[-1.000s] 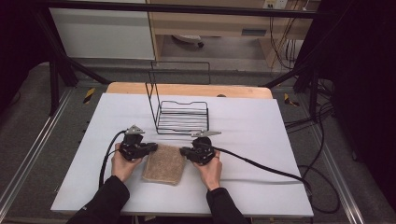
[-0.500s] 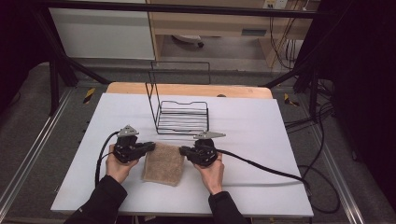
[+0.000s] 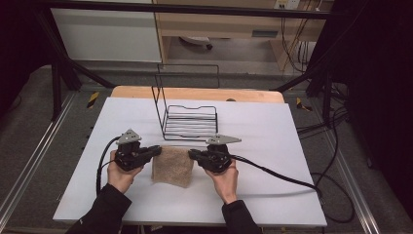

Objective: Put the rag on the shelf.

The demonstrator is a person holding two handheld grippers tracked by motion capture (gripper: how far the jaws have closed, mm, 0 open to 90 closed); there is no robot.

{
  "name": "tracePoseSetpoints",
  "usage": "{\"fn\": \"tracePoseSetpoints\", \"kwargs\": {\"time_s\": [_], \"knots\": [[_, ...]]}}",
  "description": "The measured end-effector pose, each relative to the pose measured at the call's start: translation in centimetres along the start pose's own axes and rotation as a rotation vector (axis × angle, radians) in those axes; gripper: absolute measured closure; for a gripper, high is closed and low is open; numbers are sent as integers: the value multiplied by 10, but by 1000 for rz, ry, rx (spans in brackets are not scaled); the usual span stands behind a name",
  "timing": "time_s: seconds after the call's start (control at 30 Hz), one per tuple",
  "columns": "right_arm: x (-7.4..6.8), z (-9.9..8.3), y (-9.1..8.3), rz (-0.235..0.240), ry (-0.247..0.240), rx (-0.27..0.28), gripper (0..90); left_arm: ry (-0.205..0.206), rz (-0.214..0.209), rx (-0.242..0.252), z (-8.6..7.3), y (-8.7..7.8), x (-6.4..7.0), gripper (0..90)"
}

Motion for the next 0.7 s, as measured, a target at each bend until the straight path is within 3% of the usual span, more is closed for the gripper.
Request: {"fn": "tracePoseSetpoints", "kwargs": {"time_s": [0.23, 0.7], "knots": [[-1, 5, -10, 3, -27, 28, 844, 25, 0, 29, 4, -4, 7, 836], [-5, 17, -30, -2, -75, 67, 843, 25, -11, 77, 13, -11, 20, 835]]}}
Point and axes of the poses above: each handheld gripper's, and its own axes: y roughly forward along the jaws, z roughly out of its top, x roughly to its right, the point moved 2 cm from there along y, roughly forward along the jaws, and after that the axes turned 10 degrees about -z, right-handed, at the moved point
